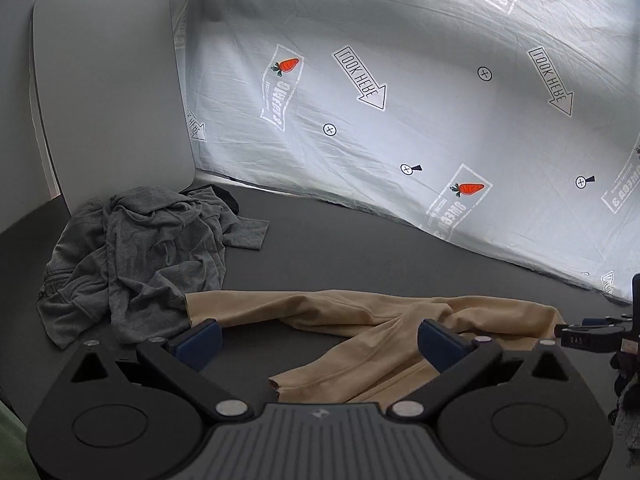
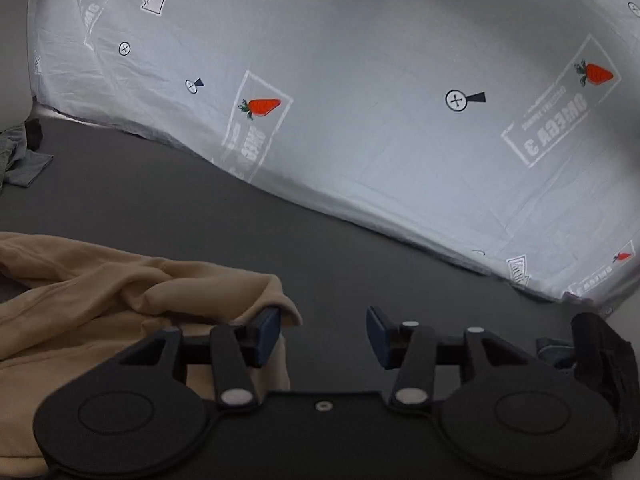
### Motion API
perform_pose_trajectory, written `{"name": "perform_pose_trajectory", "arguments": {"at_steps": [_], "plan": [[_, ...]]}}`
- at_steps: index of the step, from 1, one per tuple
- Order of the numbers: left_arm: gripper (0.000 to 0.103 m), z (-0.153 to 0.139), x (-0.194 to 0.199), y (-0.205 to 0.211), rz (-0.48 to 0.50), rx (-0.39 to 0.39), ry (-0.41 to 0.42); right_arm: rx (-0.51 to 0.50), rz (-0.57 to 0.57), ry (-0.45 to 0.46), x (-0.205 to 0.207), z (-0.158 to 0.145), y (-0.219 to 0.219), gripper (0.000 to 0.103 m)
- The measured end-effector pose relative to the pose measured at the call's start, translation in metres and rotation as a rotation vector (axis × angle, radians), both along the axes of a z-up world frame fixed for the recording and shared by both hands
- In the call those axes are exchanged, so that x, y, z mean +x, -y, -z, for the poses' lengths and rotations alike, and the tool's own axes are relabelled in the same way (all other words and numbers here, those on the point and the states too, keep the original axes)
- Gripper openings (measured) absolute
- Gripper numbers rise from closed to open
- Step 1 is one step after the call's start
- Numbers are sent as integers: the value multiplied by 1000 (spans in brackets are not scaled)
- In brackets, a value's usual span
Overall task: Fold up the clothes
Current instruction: 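Lower the beige shirt onto the open table with the right tool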
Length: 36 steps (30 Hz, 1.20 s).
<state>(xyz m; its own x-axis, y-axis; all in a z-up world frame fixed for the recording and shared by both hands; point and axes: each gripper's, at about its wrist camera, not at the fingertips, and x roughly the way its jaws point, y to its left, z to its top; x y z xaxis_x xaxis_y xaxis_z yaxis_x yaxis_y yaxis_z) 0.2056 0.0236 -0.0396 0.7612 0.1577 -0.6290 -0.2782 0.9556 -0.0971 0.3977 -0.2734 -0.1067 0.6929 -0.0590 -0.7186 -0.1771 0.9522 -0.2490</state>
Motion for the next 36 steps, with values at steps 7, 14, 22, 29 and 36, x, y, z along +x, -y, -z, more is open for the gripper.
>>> {"name": "perform_pose_trajectory", "arguments": {"at_steps": [7,14,22,29,36], "plan": [[103,24,13,-21,22,-35,-123,347,-126,-364,-103,84,-67,52],[103,35,11,-30,44,26,-177,605,-198,-493,-123,103,-129,54],[103,45,-2,-45,56,41,-251,581,31,-350,-107,106,-140,36],[103,43,4,-45,65,21,-231,432,35,-305,-112,99,-147,21],[103,47,-2,-24,116,42,-252,434,119,-241,-113,95,-112,43]]}}
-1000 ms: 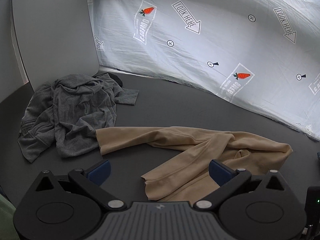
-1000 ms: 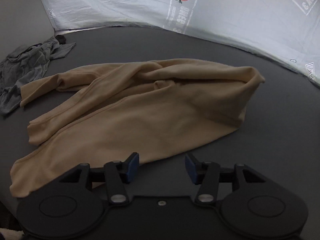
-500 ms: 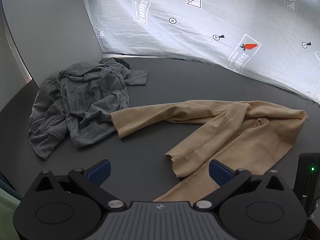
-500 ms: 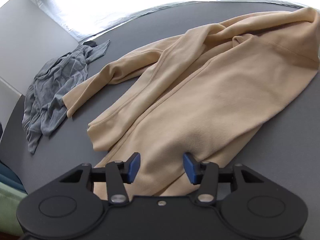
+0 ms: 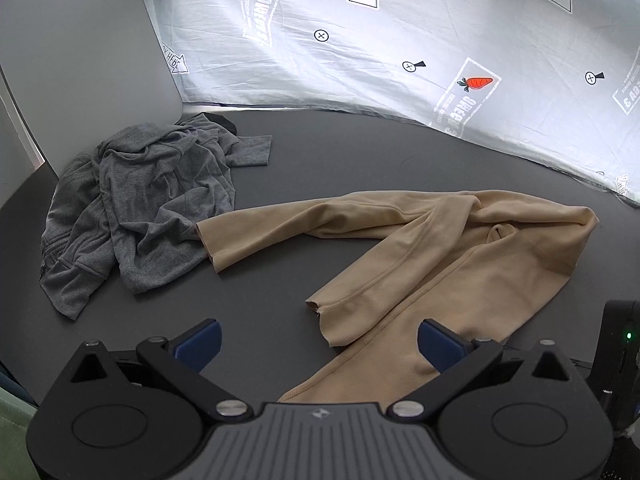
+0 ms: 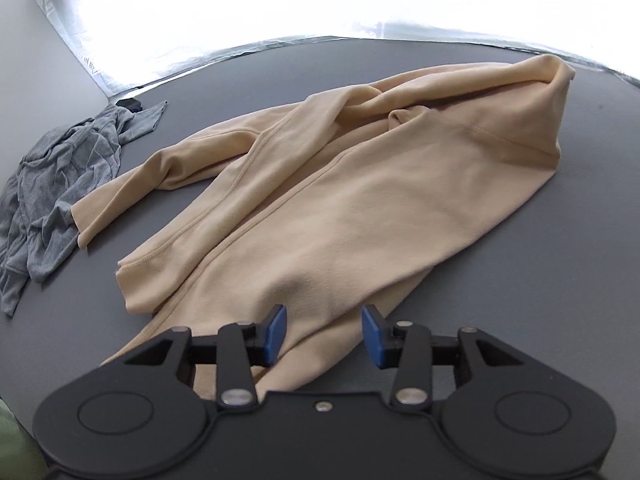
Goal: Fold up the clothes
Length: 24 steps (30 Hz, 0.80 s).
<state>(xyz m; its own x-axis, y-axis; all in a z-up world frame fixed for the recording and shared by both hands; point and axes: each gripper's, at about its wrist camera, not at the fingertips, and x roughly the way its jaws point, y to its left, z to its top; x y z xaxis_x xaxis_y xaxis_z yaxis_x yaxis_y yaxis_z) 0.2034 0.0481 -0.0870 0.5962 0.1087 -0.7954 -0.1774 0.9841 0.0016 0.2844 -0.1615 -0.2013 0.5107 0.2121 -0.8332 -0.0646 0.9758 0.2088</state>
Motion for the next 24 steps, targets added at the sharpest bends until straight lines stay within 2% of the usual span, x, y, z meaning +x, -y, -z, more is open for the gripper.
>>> {"name": "perform_pose_trajectory", "arguments": {"at_steps": [3,4,6,7,9,12,14,17,20,21,23,24], "plan": [[103,-1,-2,6,9,2,-2,51,36,-14,10,8,8,43],[103,-2,-2,8,12,7,1,67,42,-5,11,7,9,40],[103,-3,-2,11,12,6,5,83,44,41,10,-1,14,16],[103,-4,-1,12,8,0,6,86,46,74,7,-8,18,15],[103,-4,1,15,1,-14,6,87,58,130,-1,-23,30,2],[103,-4,5,15,-6,-48,11,31,103,192,-16,-50,58,1],[103,-5,13,19,3,-57,26,-80,143,279,-28,-75,88,1],[103,-8,24,25,16,-68,49,-316,234,435,-37,-117,146,1],[103,-5,34,35,60,-42,63,-592,353,552,-23,-145,203,2],[103,-3,37,38,87,-27,62,-666,394,553,-13,-151,223,4],[103,6,43,45,120,40,37,-772,457,454,15,-156,259,9],[103,11,47,49,136,74,24,-810,468,396,26,-154,267,23]]}}
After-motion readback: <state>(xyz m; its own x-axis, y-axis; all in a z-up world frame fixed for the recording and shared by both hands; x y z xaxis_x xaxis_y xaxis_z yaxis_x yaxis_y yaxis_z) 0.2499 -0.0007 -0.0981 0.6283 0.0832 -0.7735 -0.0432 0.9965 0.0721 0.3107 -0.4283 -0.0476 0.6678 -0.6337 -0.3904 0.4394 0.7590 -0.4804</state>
